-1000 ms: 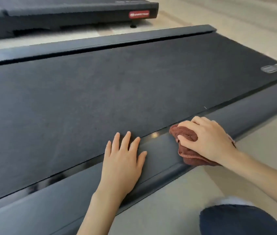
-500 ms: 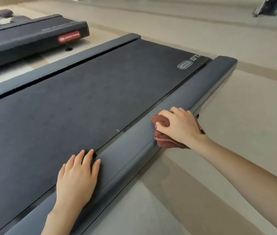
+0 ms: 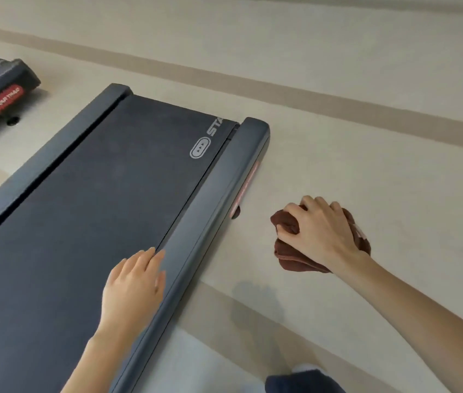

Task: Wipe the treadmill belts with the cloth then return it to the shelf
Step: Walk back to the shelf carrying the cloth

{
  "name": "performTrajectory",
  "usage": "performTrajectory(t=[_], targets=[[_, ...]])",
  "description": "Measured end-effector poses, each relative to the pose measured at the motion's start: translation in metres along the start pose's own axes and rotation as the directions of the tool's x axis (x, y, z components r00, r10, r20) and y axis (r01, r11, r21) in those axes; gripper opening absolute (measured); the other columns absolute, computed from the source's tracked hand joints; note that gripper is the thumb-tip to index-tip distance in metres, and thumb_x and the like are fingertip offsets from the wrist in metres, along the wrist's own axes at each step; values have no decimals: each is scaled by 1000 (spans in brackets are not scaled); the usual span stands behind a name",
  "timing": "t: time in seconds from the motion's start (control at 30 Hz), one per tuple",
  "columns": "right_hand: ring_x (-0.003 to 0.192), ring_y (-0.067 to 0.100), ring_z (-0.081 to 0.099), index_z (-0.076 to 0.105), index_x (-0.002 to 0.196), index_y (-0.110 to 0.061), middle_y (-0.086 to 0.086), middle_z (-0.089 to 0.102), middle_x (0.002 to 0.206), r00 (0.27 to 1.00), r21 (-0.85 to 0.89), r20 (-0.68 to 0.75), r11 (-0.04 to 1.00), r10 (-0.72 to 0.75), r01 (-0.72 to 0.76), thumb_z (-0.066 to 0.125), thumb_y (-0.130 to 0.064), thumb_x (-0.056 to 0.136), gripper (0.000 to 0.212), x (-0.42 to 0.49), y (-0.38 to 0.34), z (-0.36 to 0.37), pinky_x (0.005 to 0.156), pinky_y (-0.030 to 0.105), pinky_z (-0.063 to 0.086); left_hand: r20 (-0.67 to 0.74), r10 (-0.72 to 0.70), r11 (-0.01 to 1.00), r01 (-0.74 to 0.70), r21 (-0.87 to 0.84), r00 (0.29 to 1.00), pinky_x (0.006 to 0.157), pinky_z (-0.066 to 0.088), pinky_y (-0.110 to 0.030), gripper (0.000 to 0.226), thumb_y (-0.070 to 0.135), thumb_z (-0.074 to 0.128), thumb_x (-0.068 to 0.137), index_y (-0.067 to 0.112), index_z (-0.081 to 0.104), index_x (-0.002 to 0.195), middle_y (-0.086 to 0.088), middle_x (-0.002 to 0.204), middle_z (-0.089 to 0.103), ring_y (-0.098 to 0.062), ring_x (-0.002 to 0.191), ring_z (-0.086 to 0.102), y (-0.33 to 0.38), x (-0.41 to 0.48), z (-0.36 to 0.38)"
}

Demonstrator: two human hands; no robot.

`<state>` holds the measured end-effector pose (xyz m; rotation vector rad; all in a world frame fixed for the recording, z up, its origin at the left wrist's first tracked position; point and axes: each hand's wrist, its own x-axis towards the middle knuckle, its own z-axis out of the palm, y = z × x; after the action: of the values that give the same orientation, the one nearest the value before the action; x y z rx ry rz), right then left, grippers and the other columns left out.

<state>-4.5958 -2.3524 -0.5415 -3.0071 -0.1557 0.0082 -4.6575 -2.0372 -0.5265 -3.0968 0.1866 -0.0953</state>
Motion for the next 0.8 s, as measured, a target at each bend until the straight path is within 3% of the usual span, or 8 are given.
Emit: performTrajectory(t=[0.1, 0.27, 0.37, 0.47, 0.53, 0.8], targets=[[81, 27, 56, 65, 100, -25, 3, 61, 88, 1000, -7, -5, 1000, 18, -18, 46, -52, 82, 38, -11, 12, -84, 72, 38, 40, -49, 232, 971, -234, -40, 972, 87, 51, -49, 43, 24, 37, 86, 5, 69, 107, -11, 106, 69, -30, 101, 65, 61, 37, -93], [77, 31, 56, 67, 95, -19, 7, 61, 84, 992, 73, 21, 989, 128, -129, 58, -46, 80, 33, -34, 27, -240, 69, 41, 43, 29, 432, 899, -428, -97, 901, 103, 39, -52, 45, 15, 62, 81, 7, 58, 125, -11, 130, 57, -31, 124, 50, 128, 70, -238], [73, 30, 56, 68, 94, -18, 7, 60, 81, 991, 75, 16, 988, 135, -136, 63, -44, 78, 31, -54, 39, -316, 67, 41, 45, 99, 425, 900, -407, -156, 900, 104, 36, -54, 54, 20, 67, 79, 8, 53, 130, -13, 135, 52, -32, 129, 45, 161, 75, -309], [70, 29, 57, 69, 92, -16, 7, 60, 79, 988, 105, -30, 983, 152, -148, 68, -39, 76, 29, -68, 58, -379, 64, 41, 46, 265, 347, 935, -310, -170, 900, 116, 15, -48, 59, 36, 40, 95, 18, 22, 148, -7, 155, 22, -27, 143, 14, 195, 76, -366], [70, 30, 57, 68, 91, -16, 7, 60, 79, 986, 98, -23, 981, 168, -165, 68, -38, 76, 27, -69, 71, -413, 64, 40, 45, 282, 275, 959, -241, -150, 919, 117, 5, -47, 58, 42, 27, 97, 22, 11, 149, -4, 157, 12, -26, 145, 4, 214, 77, -395], [69, 28, 56, 68, 89, -21, 2, 58, 77, 992, 73, -83, 993, 95, -89, 70, -41, 74, 26, -12, 101, -497, 63, 38, 44, 156, 265, 954, -236, -184, 951, 109, 30, -53, 54, 40, 25, 94, 18, 41, 141, -11, 144, 43, -32, 134, 36, 225, 132, -475]])
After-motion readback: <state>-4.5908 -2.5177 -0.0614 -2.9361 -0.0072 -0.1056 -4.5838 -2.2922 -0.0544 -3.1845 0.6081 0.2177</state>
